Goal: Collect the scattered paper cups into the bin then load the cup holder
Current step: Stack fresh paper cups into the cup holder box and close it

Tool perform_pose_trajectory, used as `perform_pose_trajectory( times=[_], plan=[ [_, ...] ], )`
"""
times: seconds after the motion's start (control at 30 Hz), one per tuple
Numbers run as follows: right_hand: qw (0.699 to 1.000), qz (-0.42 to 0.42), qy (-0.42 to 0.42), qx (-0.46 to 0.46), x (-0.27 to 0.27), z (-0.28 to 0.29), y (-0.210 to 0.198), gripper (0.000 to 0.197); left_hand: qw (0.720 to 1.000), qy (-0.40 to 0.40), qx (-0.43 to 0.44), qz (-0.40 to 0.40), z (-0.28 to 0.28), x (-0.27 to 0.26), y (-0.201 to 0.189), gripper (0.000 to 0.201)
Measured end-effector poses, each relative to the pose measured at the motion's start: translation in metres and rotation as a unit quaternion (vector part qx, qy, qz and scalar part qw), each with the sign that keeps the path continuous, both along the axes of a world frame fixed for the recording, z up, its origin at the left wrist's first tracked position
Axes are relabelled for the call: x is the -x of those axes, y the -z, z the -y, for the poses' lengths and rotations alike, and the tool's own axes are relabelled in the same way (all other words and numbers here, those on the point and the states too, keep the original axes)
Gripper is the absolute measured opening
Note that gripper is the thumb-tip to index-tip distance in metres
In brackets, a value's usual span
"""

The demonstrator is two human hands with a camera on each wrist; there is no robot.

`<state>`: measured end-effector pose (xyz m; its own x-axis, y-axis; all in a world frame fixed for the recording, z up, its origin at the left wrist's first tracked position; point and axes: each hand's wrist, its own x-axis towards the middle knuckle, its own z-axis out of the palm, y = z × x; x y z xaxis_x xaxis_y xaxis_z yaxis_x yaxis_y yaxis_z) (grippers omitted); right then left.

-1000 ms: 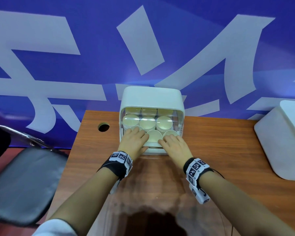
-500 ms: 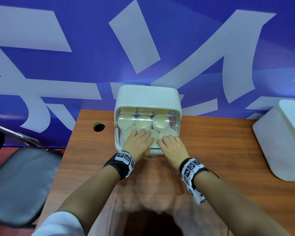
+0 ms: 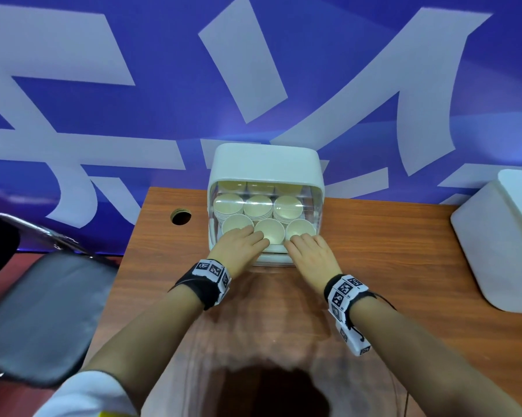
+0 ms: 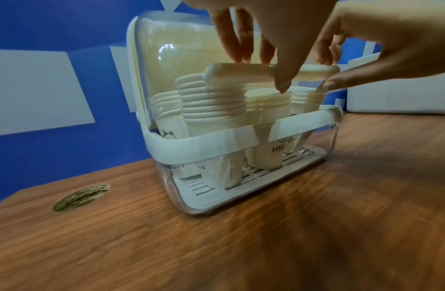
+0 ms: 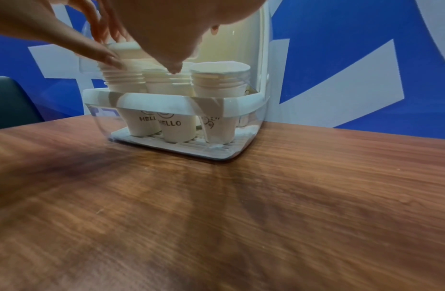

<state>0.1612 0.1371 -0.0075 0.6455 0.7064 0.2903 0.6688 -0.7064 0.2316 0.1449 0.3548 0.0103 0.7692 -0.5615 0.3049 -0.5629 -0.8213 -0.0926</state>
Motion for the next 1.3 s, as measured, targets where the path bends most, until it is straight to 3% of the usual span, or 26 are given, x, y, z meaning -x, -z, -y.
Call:
perform_pose_trajectory(
  times=[0.17, 0.3, 0.37, 0.47, 0.57, 0.67, 0.8, 0.9, 1.0, 1.03, 1.1, 1.17, 1.23, 1.3],
  plan=[
    [1.0, -0.007, -0.016, 0.007, 0.004, 0.003, -0.002, 0.036, 1.0, -0.027, 0.01, 0.003, -0.004, 0.009, 0.007, 0.027],
    [1.0, -0.018, -0.022, -0.001, 0.005, 0.004, 0.001, 0.026, 0.989, -0.032, 0.141, -0.017, -0.011, 0.009, 0.02, 0.008],
    [0.999, -0.029, -0.018, -0.014, 0.004, 0.005, 0.002, 0.023, 0.974, -0.048, 0.215, -0.06, -0.013, 0.008, 0.021, 0.009],
    [0.994, -0.08, 0.019, -0.078, 0.008, 0.003, -0.003, 0.007, 0.937, -0.115, 0.317, -0.095, -0.006, 0.012, 0.018, 0.008],
    [0.962, -0.159, 0.125, -0.186, 0.012, 0.0, -0.012, 0.015, 0.848, -0.25, 0.451, -0.119, 0.003, 0.015, 0.007, 0.009],
    [0.874, -0.22, 0.265, -0.344, 0.01, 0.001, -0.017, 0.025, 0.722, -0.414, 0.546, -0.1, 0.001, 0.017, 0.002, 0.043],
    [0.685, -0.345, 0.395, -0.506, 0.006, 0.0, -0.007, 0.06, 0.582, -0.522, 0.603, -0.157, 0.004, 0.024, 0.009, 0.071],
    [0.61, -0.46, 0.397, -0.509, 0.005, 0.0, 0.002, 0.061, 0.449, -0.507, 0.682, -0.277, 0.001, 0.027, 0.019, 0.074],
    [0.539, -0.488, 0.391, -0.564, 0.002, -0.002, 0.001, 0.06, 0.325, -0.429, 0.771, -0.34, -0.003, 0.026, 0.014, 0.043],
    [0.494, -0.505, 0.385, -0.594, 0.002, -0.003, -0.001, 0.06, 0.3, -0.421, 0.784, -0.344, -0.005, 0.024, 0.012, 0.038],
    [0.408, -0.54, 0.363, -0.64, 0.004, -0.005, -0.006, 0.063, 0.26, -0.413, 0.793, -0.366, -0.009, 0.023, 0.011, 0.049],
    [0.364, -0.558, 0.357, -0.654, 0.006, -0.006, -0.011, 0.059, 0.233, -0.417, 0.792, -0.381, -0.011, 0.021, 0.007, 0.058],
    [0.356, -0.56, 0.364, -0.654, 0.005, -0.007, -0.018, 0.043, 0.255, -0.435, 0.768, -0.394, -0.014, 0.016, 0.001, 0.056],
    [0.387, -0.563, 0.38, -0.624, 0.001, -0.009, -0.024, 0.045, 0.284, -0.439, 0.748, -0.409, -0.02, 0.012, -0.006, 0.047]
  ],
)
